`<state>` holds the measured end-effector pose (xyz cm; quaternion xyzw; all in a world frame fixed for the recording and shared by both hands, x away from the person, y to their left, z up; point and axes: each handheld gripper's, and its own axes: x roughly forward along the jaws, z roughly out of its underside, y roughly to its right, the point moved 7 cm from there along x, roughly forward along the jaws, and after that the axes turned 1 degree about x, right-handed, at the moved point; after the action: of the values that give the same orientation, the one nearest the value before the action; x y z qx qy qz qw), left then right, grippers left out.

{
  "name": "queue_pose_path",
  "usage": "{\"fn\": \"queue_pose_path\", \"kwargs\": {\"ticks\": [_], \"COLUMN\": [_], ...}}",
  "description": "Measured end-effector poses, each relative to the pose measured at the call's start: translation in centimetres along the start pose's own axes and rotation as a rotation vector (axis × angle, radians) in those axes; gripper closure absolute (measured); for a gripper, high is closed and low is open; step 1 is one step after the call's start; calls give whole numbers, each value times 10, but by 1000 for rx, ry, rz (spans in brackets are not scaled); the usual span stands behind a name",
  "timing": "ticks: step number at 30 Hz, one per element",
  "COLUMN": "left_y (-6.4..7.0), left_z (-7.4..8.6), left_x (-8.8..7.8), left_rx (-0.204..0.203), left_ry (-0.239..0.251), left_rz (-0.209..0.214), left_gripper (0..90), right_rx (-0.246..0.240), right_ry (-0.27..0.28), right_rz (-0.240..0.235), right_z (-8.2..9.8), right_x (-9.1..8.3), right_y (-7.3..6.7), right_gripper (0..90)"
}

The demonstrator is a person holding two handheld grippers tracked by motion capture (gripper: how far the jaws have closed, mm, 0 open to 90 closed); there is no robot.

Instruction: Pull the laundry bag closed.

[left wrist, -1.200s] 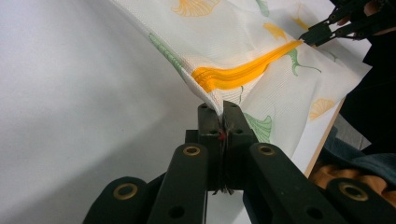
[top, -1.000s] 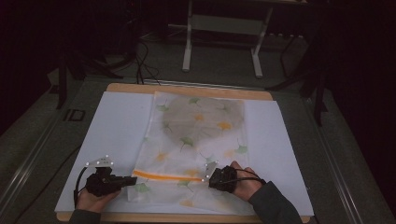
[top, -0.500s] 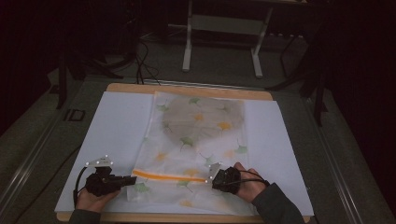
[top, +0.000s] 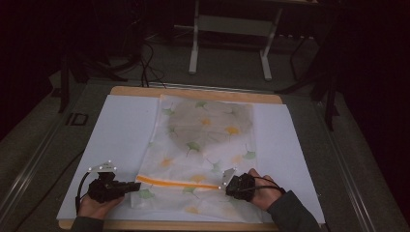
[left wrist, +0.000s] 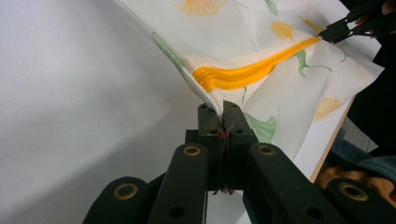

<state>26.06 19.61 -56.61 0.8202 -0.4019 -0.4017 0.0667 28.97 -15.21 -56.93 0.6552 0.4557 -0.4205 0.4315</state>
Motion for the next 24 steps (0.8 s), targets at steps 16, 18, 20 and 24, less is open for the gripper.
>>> {"fn": "queue_pose_path", "kwargs": {"ticks": [16, 18, 20, 24], "left_y": [0, -1, 0, -1], "left_z": [0, 0, 0, 0], "left_x": [-1, -2, -1, -2], "left_rx": [2, -2, 4, -3], "left_ry": [-1, 1, -2, 2], "left_rz": [-1, -3, 2, -2], "left_gripper": [889, 889, 889, 889], "right_rx": [10, 7, 9, -1], "right_ry": [-5, -17, -14, -38], "right_rz": [7, 21, 19, 45], "right_z": [8, 10, 12, 17], "right_x": [-2, -3, -4, -6], "right_y": [0, 0, 0, 1], "right_gripper": [900, 900, 900, 900]}}
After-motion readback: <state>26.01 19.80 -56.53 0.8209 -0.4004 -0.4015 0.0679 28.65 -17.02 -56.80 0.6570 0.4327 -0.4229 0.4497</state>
